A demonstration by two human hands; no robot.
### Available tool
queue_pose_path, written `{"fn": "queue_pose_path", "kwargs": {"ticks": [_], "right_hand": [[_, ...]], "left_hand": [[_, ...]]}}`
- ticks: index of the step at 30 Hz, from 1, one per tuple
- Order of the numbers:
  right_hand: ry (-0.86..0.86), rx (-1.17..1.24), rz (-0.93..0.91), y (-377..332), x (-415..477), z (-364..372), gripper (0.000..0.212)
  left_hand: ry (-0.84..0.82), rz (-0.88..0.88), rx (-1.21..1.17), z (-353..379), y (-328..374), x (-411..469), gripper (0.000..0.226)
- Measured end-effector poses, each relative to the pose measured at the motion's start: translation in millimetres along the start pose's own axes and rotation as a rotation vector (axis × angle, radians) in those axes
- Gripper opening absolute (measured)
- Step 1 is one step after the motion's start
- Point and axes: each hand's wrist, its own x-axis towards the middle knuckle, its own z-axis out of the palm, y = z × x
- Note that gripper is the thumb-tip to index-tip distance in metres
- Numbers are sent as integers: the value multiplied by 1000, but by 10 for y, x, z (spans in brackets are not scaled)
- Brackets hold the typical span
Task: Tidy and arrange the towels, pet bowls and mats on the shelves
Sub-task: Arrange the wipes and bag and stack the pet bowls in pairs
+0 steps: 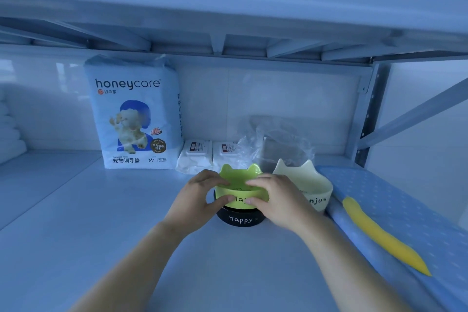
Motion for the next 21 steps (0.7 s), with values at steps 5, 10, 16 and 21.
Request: {"fn": "queue_pose_path", "kwargs": {"ticks": [5, 10, 16, 21], "right_hand": [[72, 36, -43, 75, -38, 139, 23], [146, 66, -84, 101, -55, 202, 18], [211, 76, -110, 92, -73, 252, 10], [278, 55, -115, 92, -44, 277, 10]], "left_hand": [[8, -42, -60, 33, -100, 0, 55], [-88, -199, -234, 68, -142, -41, 95], [-252, -346, -274, 198, -187, -84, 128], [-230, -388, -319, 229, -159, -85, 125]]}}
